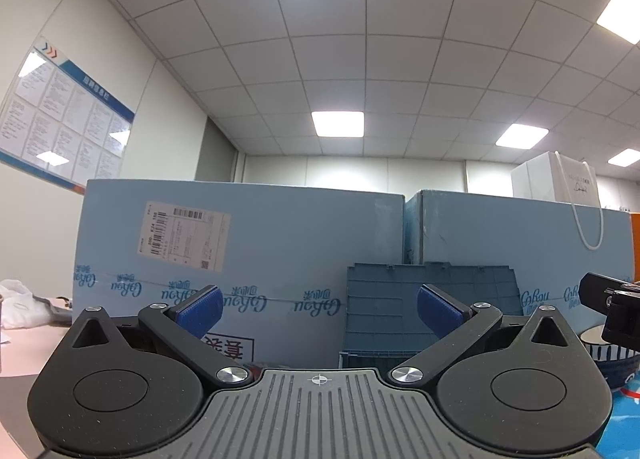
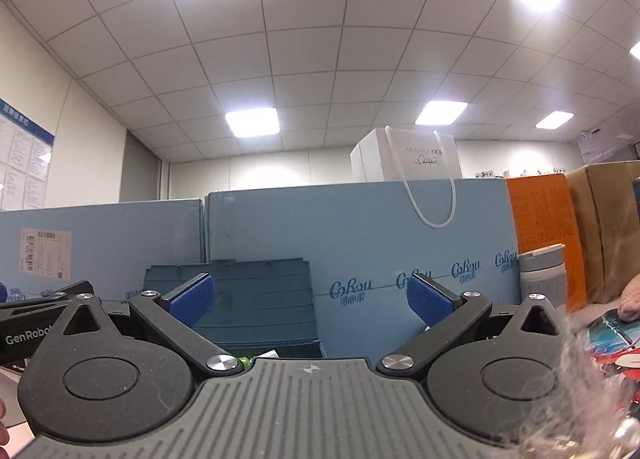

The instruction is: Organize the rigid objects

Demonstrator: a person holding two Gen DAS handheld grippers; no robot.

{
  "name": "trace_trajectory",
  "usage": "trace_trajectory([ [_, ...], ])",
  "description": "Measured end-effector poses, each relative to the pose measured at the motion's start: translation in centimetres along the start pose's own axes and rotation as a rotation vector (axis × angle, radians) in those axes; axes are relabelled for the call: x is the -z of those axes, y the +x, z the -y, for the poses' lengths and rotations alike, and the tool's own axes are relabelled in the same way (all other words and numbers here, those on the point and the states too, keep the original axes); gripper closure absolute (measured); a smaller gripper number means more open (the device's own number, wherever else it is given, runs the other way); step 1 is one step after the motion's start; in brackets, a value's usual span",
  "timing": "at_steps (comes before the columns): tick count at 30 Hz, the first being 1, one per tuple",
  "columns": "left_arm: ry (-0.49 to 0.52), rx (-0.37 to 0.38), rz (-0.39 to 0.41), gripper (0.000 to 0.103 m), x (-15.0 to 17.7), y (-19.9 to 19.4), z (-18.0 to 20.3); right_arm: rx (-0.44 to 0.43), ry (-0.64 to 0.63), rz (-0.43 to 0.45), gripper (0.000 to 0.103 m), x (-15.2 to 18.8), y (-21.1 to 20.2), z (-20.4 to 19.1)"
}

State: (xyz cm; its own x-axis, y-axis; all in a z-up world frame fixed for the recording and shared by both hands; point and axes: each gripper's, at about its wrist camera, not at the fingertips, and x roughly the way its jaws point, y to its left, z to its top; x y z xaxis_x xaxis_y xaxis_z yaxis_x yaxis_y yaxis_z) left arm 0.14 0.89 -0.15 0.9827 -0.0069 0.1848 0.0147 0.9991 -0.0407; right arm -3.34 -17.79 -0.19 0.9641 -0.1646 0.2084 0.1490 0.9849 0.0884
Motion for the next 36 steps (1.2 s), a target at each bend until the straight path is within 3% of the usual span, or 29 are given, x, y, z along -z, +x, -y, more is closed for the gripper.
trace_trajectory([
  [17, 0.016, -0.011, -0.002, 0.000, -0.03, 0.04, 0.22, -0.009, -0.001, -0.026, 0.000, 0.07, 0.13, -0.19],
  [36, 0.036, 0.036, 0.013, 0.000, -0.04, -0.27, 0.63, -0.012, 0.000, -0.030, 0.000, 0.01, 0.27, -0.14],
])
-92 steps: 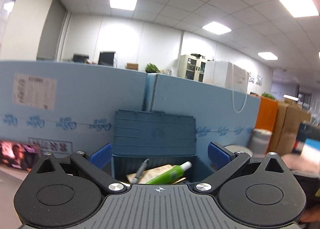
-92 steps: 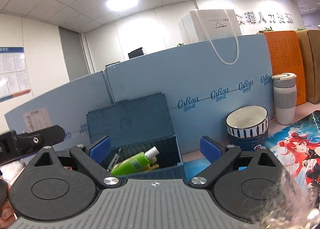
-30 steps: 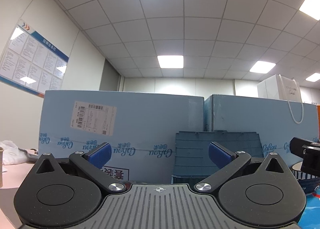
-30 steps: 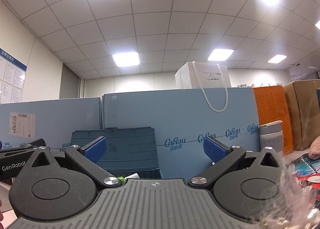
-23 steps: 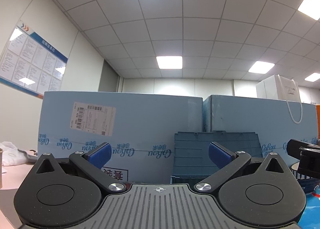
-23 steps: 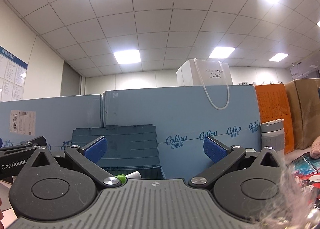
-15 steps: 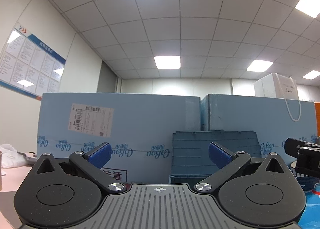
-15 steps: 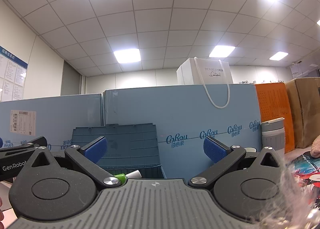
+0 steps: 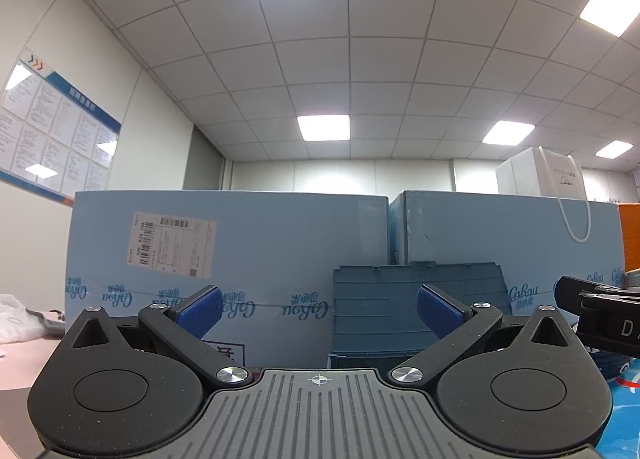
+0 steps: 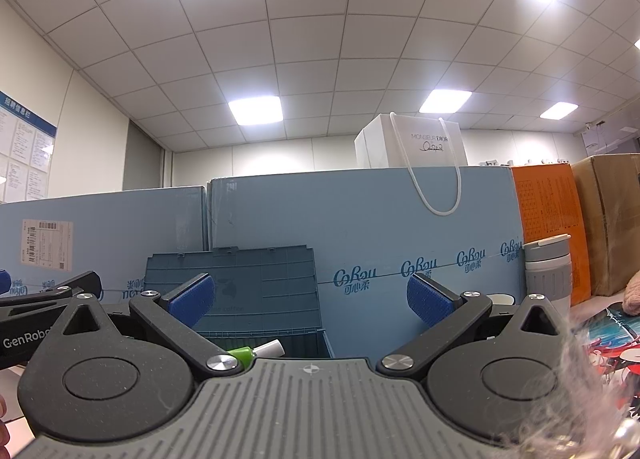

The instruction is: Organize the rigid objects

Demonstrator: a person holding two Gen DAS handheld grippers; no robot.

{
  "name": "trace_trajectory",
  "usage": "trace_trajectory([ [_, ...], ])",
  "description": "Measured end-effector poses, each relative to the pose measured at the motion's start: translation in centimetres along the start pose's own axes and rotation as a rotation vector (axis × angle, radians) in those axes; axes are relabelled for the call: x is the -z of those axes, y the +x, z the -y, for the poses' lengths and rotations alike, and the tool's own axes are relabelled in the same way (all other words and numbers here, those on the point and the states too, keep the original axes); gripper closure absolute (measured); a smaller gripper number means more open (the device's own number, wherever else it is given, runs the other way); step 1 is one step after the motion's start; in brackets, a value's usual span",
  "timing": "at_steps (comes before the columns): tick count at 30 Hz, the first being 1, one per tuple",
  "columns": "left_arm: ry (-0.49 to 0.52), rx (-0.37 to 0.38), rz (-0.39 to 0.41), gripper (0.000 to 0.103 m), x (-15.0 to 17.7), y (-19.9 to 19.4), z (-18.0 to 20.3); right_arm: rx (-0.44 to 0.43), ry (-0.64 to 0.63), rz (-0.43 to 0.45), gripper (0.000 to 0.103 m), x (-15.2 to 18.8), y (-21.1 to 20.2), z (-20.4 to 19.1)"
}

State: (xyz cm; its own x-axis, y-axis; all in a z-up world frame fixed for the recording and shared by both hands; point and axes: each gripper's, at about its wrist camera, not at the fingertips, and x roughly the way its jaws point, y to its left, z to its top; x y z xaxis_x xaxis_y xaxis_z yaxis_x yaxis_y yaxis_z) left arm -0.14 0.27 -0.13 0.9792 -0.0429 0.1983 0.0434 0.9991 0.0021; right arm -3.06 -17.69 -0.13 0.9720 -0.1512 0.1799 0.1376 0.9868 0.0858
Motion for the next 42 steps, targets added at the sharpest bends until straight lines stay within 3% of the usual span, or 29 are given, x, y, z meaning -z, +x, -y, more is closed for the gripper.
trace_trajectory([
  [42, 0.017, 0.019, 0.011, 0.000, -0.08, -0.29, 0.26, -0.003, -0.003, 0.000, 0.000, 0.12, -0.07, -0.06],
])
